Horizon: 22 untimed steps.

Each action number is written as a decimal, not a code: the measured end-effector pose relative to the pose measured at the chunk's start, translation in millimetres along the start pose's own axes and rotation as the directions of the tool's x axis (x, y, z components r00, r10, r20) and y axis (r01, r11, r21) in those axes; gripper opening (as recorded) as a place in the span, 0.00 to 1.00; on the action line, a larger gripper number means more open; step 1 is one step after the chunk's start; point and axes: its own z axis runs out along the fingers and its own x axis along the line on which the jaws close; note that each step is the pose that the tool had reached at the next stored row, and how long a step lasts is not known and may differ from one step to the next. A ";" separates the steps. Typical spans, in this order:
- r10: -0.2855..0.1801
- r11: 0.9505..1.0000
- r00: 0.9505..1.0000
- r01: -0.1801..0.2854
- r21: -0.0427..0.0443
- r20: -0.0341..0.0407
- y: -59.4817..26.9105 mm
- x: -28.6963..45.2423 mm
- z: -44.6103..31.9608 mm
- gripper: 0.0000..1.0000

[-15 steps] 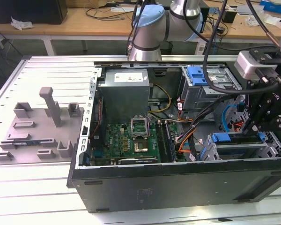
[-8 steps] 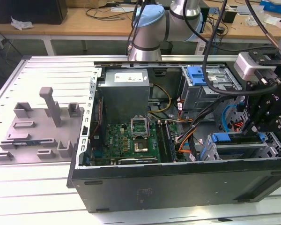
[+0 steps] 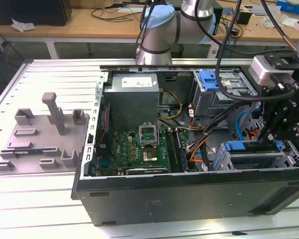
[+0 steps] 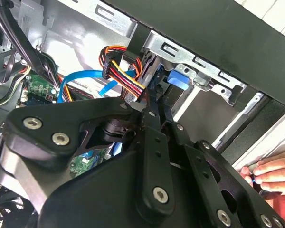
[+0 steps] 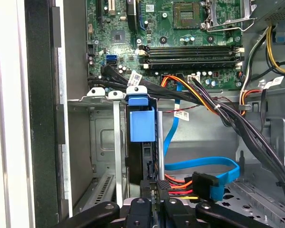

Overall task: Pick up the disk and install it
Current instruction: 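Insert the first disk wire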

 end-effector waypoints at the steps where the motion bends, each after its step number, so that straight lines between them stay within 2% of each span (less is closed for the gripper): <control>1: 0.000 1.000 1.000 0.000 0.000 0.000 0.0 0.0 0.0 0.16; 5: 0.000 1.000 1.000 0.000 0.000 0.001 0.0 0.0 0.0 0.18; 6: 0.000 1.000 1.000 0.000 0.000 0.000 0.0 0.0 -2.6 0.24; 12: 0.000 1.000 1.000 0.000 0.000 0.000 -0.1 -0.1 -15.7 0.24; 14: 0.000 1.000 1.000 0.000 0.000 0.000 -0.1 -0.2 -23.5 0.24; 18: 0.000 1.000 1.000 0.000 0.000 0.000 -0.1 -1.8 -34.0 0.24; 22: 0.000 1.000 1.000 0.000 0.000 0.000 0.0 -3.1 -41.5 0.24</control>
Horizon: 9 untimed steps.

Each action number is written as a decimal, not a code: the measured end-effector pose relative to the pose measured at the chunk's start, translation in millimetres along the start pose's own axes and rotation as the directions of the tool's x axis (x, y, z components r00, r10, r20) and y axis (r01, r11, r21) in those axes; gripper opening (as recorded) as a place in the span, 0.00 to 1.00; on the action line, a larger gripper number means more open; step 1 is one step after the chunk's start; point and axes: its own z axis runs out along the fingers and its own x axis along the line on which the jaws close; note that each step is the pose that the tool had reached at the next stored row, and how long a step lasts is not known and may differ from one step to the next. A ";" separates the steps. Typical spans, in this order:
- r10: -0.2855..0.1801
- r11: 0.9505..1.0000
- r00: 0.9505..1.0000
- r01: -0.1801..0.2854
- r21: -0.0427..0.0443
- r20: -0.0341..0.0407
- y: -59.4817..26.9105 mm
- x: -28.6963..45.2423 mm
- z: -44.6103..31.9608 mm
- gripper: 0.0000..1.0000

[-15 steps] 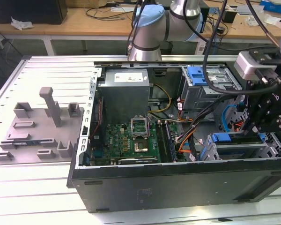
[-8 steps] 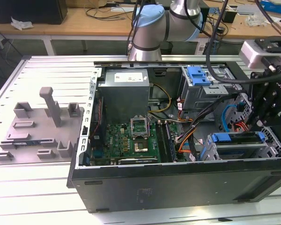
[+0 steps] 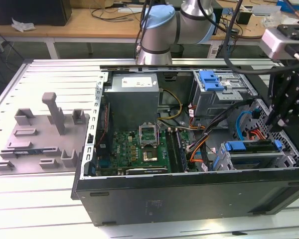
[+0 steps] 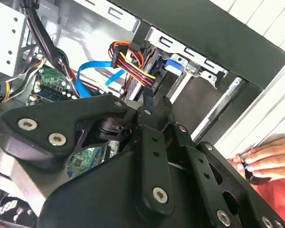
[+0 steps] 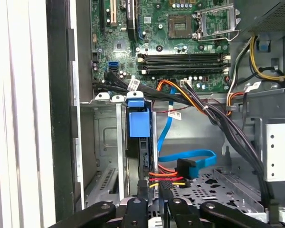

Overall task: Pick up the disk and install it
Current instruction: 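Insert the first disk wire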

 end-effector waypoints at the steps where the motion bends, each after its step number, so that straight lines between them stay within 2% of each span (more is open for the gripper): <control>1: 0.000 1.000 1.000 0.000 0.000 0.000 0.0 -0.3 -1.6 0.24; 5: 0.000 1.000 1.000 0.000 0.000 -0.001 0.0 -1.2 -8.2 0.24; 9: 0.000 1.000 1.000 0.000 0.000 -0.001 0.0 -1.3 -8.5 0.24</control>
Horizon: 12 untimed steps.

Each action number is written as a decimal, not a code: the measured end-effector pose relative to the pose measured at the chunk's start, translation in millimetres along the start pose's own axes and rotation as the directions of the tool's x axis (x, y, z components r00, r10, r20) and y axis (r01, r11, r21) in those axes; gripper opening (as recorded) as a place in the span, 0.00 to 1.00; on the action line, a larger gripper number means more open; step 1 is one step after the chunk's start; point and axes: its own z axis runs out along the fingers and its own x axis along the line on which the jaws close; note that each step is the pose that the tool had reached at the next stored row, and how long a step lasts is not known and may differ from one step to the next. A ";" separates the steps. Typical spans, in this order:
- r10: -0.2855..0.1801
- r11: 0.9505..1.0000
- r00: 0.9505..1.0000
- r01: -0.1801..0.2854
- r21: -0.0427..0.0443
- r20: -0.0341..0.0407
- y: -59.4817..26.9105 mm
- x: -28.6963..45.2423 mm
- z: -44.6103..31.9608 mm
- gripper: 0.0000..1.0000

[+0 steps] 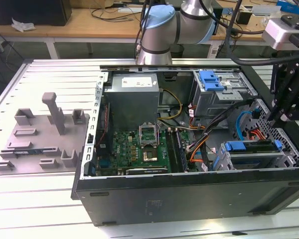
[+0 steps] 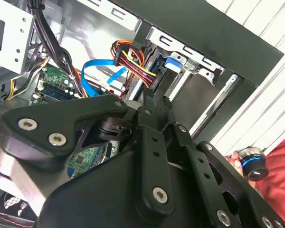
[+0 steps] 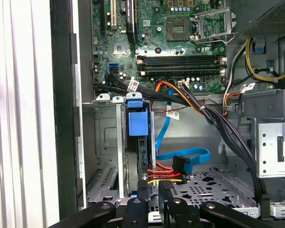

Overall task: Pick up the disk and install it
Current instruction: 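Insert the second disk wire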

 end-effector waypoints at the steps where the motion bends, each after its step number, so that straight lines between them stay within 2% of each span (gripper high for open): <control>1: 0.000 1.000 1.000 0.000 0.000 0.000 0.0 0.0 0.0 0.24; 12: 0.000 1.000 1.000 0.000 0.000 0.000 0.0 0.0 0.0 0.24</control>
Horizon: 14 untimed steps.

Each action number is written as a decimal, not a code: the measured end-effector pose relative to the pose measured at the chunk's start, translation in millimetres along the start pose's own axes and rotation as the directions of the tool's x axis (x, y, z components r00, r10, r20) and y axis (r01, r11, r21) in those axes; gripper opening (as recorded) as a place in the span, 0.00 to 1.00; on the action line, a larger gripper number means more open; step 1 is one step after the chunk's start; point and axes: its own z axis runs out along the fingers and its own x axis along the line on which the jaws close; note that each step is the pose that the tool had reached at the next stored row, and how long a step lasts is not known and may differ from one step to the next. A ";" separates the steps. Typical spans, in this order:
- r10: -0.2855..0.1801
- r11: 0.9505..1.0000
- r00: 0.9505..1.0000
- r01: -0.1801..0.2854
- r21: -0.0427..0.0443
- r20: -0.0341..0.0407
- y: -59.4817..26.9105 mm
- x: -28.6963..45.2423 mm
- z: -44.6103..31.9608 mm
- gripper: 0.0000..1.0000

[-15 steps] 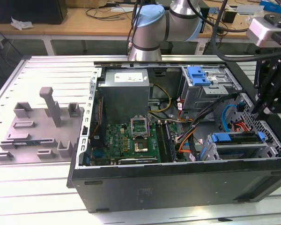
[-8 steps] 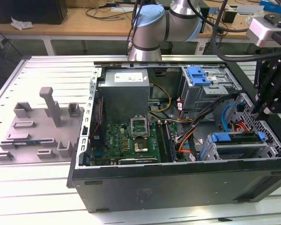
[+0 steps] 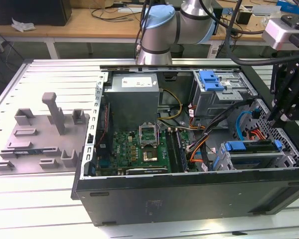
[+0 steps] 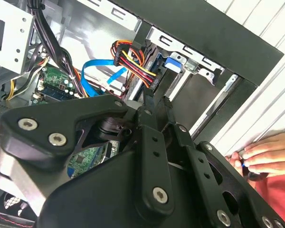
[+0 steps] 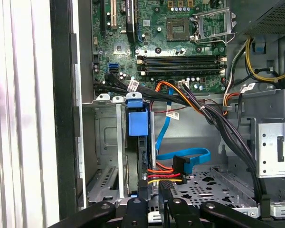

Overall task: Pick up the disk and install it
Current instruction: 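Insert the second disk wire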

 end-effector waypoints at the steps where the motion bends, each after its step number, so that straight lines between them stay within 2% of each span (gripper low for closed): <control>1: 0.000 1.000 1.000 0.000 0.000 0.000 0.1 -1.6 0.0 0.24; 3: 0.000 1.000 1.000 0.000 0.000 -0.002 0.3 -8.0 -0.1 0.24; 4: 0.000 1.000 1.000 0.000 0.000 -0.006 0.4 -14.1 -0.1 0.24; 5: 0.000 1.000 1.000 0.000 0.001 -0.015 0.8 -22.4 -0.1 0.24; 6: 0.000 1.000 1.000 0.000 0.001 -0.024 0.9 -26.5 -0.4 0.24; 7: 0.000 1.000 0.999 0.000 0.000 -0.032 1.0 -28.7 -0.5 0.24; 8: -0.001 1.000 0.999 0.001 -0.001 -0.045 1.1 -31.0 -0.5 0.24; 11: -0.005 1.000 0.997 0.005 -0.004 -0.071 1.0 -33.1 -0.8 0.24; 13: -0.007 1.000 0.997 0.007 -0.004 -0.083 0.8 -36.0 -1.1 0.24; 14: -0.008 1.000 0.996 0.008 -0.004 -0.086 0.7 -37.8 -1.3 0.24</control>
